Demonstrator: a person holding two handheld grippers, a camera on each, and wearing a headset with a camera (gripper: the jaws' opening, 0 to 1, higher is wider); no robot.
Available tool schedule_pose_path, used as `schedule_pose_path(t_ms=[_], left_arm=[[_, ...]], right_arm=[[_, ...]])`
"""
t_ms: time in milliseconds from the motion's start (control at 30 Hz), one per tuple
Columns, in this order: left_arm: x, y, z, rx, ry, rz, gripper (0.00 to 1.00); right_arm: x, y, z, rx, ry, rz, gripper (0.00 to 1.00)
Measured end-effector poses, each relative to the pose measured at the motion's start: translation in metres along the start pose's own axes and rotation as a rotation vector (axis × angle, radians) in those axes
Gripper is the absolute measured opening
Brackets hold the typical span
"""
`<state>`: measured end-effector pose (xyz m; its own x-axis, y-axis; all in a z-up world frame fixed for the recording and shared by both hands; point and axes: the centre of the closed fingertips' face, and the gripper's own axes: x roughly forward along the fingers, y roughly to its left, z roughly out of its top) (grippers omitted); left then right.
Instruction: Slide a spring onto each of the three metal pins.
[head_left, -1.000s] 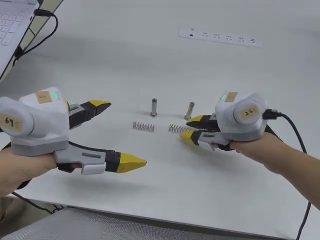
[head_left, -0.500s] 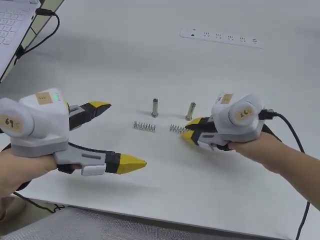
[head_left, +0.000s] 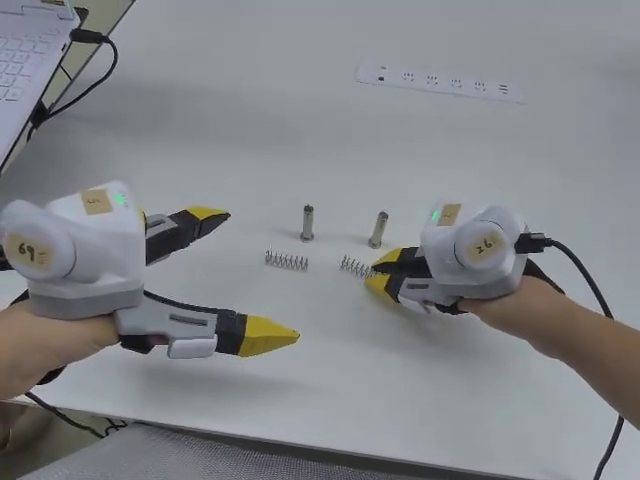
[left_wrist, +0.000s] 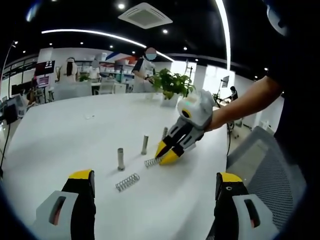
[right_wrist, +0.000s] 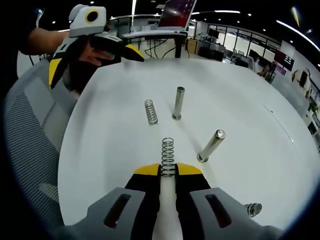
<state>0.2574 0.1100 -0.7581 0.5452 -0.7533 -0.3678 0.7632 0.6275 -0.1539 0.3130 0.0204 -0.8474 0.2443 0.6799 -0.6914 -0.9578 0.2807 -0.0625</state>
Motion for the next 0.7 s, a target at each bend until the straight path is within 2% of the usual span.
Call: schedule_pose_path(t_ms=[333, 500, 700], left_arm=[[0.006, -0.002, 0.009, 0.021, -0.011, -0.012, 0.98], [0.011, -0.007, 0.008, 0.029, -0.007, -0.031, 0.97], [0.014, -0.011, 0.011, 0.033, -0.010, -0.048, 0.97]], right_arm=[[-0.024, 0.000, 0.009, 0.017, -0.046, -0.005, 0.08], [-0.036, -0.001, 0.011, 0.020, -0.059, -0.009, 0.08], [-0.050, 0.008, 0.015, 0.034, -0.093, 0.005, 0.08]])
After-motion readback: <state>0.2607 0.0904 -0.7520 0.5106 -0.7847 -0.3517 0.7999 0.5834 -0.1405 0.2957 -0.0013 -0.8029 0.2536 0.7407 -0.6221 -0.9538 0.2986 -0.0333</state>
